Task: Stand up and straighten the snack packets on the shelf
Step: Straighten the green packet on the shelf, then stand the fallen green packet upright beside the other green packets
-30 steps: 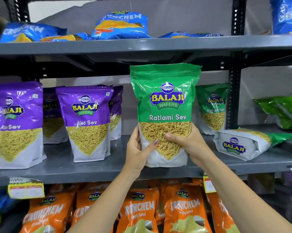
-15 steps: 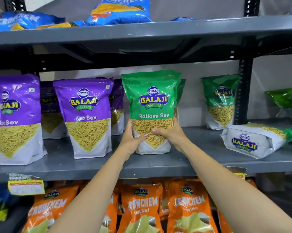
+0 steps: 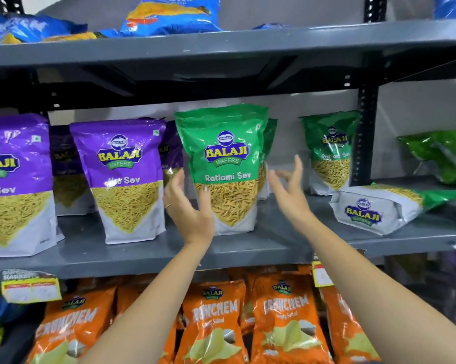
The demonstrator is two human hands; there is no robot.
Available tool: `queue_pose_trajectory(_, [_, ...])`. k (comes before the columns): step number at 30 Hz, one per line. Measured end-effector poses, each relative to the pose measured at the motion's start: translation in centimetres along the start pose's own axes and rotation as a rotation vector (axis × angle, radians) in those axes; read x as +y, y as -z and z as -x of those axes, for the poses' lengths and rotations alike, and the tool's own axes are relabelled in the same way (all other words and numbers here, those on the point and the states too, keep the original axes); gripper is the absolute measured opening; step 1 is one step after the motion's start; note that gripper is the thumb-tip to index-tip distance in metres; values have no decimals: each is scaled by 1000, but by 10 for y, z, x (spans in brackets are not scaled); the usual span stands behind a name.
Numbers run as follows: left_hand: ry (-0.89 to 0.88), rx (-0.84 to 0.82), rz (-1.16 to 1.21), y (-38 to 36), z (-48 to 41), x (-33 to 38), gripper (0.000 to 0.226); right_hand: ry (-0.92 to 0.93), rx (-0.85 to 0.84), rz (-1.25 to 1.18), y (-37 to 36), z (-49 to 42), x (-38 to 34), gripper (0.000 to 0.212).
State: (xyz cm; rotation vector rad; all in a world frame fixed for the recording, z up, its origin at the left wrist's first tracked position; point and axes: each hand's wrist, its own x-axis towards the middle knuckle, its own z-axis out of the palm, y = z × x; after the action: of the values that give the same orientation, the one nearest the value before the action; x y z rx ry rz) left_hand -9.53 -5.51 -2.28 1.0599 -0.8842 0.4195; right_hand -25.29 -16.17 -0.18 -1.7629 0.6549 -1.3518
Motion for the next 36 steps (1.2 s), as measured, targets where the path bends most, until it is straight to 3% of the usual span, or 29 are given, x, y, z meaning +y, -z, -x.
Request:
queue_pose_trajectory(2, [-352, 37, -22, -17, 13, 23, 49, 108, 230, 1, 34, -4, -8, 65])
queue_pose_trajectory(4, [-530, -124, 57, -44, 26, 39, 43, 168, 446, 78, 73, -7, -16, 43])
queue_pose_trajectory(7, [-484, -400, 129, -88, 44, 56, 36, 154, 701, 250, 138, -6, -10, 29])
queue_pose_trajectory(9, [-346, -563, 50, -123, 54, 61, 31, 61, 766, 393, 177, -2, 3, 31])
queue_pose_trajectory(11, [-58, -750, -19, -163, 61, 62, 29, -99, 685, 533, 207, 0, 18, 40])
queue_pose_trajectory(14, [618, -862, 108, -215, 66, 61, 14, -417, 416, 748, 231, 1, 38, 70])
queue_pose_trajectory(16, [923, -891, 198, -240, 69, 59, 29, -559, 338, 767, 237, 0, 43, 94])
queue_pose_trajectory(18, [1097, -1011, 292, -258, 73, 58, 43, -613, 343, 655, 240, -2, 43, 104])
queue_pose_trajectory(22, [1065, -1278, 223, -268, 72, 56, 25, -701, 400, 211, 247, -9, 52, 101])
queue_pose_trajectory(26, [1010, -1452, 118, -259, 59, 61, 17, -672, 395, -35, 244, -11, 49, 40])
queue_pose_trajectory(29, [989, -1529, 148, -251, 58, 58, 16, -682, 367, -57, 239, -7, 42, 23])
queue_pose_trajectory(34, [1054, -1465, 480, -239, 80, 55, 28, -679, 335, -154, 228, 9, 23, 33])
queue_pose_trajectory(36, [1085, -1374, 609, -227, 87, 58, 31, -577, 351, -177, 222, 16, 19, 50])
